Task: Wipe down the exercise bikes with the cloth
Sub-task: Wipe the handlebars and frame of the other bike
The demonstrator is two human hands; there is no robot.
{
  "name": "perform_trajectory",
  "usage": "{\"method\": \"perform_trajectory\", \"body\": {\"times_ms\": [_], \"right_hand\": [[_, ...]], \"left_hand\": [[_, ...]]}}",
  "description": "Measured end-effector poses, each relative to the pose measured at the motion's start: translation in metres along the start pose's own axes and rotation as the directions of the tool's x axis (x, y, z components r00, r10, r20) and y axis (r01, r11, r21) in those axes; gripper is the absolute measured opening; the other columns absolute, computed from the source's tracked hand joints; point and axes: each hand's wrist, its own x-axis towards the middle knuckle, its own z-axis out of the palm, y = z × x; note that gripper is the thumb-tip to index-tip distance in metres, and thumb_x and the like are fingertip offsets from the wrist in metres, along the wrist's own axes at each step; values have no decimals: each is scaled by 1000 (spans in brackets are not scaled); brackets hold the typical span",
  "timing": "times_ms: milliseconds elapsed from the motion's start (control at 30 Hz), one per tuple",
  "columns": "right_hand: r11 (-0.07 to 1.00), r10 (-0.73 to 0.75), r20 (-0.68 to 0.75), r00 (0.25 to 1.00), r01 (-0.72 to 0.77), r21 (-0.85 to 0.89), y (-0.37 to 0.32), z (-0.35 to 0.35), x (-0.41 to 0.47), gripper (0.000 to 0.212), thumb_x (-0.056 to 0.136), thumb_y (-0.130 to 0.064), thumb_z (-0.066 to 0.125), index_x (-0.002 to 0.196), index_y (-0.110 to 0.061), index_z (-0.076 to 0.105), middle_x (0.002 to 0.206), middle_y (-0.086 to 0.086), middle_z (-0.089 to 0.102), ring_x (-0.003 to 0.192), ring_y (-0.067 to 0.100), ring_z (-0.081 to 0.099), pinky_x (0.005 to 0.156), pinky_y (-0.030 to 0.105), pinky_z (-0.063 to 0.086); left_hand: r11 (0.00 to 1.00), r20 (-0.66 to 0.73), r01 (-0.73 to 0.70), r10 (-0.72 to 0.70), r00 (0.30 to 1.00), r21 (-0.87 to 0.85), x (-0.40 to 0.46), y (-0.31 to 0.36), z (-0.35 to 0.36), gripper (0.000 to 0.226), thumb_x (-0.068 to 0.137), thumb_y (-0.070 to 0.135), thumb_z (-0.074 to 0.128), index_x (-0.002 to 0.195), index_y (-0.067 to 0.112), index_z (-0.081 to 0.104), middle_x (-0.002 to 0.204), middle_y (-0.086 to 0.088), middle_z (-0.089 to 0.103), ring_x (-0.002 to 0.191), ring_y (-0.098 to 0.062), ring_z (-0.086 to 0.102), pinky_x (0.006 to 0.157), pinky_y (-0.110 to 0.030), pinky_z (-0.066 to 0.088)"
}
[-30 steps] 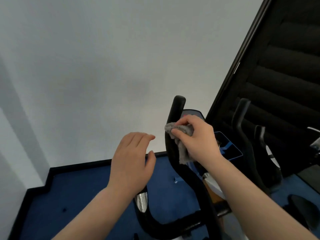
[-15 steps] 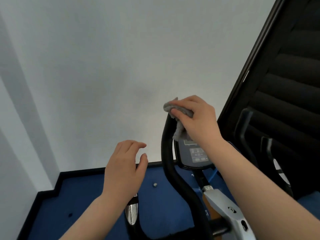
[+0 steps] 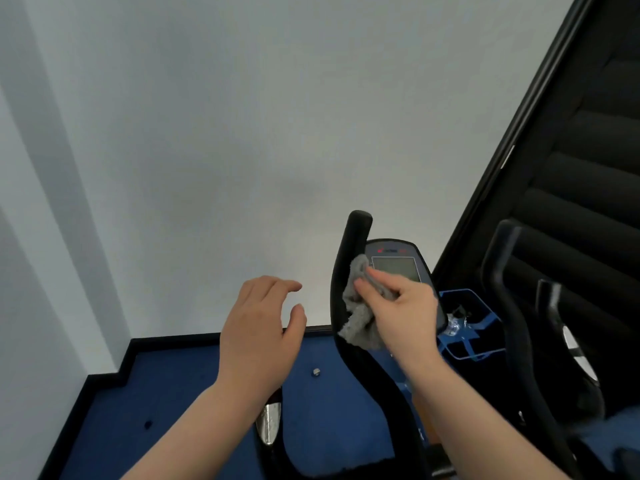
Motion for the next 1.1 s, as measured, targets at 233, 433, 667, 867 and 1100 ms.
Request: {"method": "perform_trajectory", "body": {"times_ms": [233, 433, 667, 867, 1100], "right_hand": [[986, -134, 63, 989, 139, -94, -1, 4, -14, 21, 79, -13, 75, 99, -19, 74, 83, -8, 70, 81, 3, 66, 77, 18, 52], [742, -533, 254, 807, 590, -319, -57, 1, 28, 19, 82, -21, 69, 101, -22, 74, 98, -6, 69, 92, 12, 60, 75, 26, 51], [423, -480, 524, 704, 709, -565, -23, 23, 15, 11, 87, -7, 63, 84, -12, 72, 89, -1, 69, 82, 24, 54, 59, 31, 48], [854, -240, 638, 732, 472, -220, -28, -5, 22, 14, 83, -19, 70, 95, -23, 75, 96, -10, 71, 93, 1, 62, 87, 23, 48], [600, -255, 610, 750, 618, -508, -13, 18, -12, 16, 93, -22, 57, 95, -24, 73, 102, -14, 68, 89, 13, 47, 76, 30, 45]], "left_hand": [[999, 15, -33, 33, 999, 21, -3, -4, 0, 28, 86, 17, 59, 114, 19, 62, 109, 7, 57, 110, -6, 40, 82, -21, 38], [998, 43, -43, 41, 998, 48, -5, -4, -3, 32, 86, 18, 59, 118, 16, 61, 113, 4, 56, 113, -10, 41, 82, -21, 39], [992, 113, -110, 103, 988, 54, -2, -13, -13, 33, 88, 22, 55, 121, 20, 58, 120, 10, 54, 118, -4, 38, 89, -12, 28], [992, 118, -120, 116, 986, 29, -2, -14, -11, 35, 87, 22, 56, 122, 19, 57, 120, 7, 54, 118, -7, 39, 90, -16, 32], [987, 117, -156, 152, 981, 28, -3, -19, -10, 38, 84, 22, 59, 122, 17, 58, 118, 2, 57, 114, -11, 41, 88, -23, 39]]}}
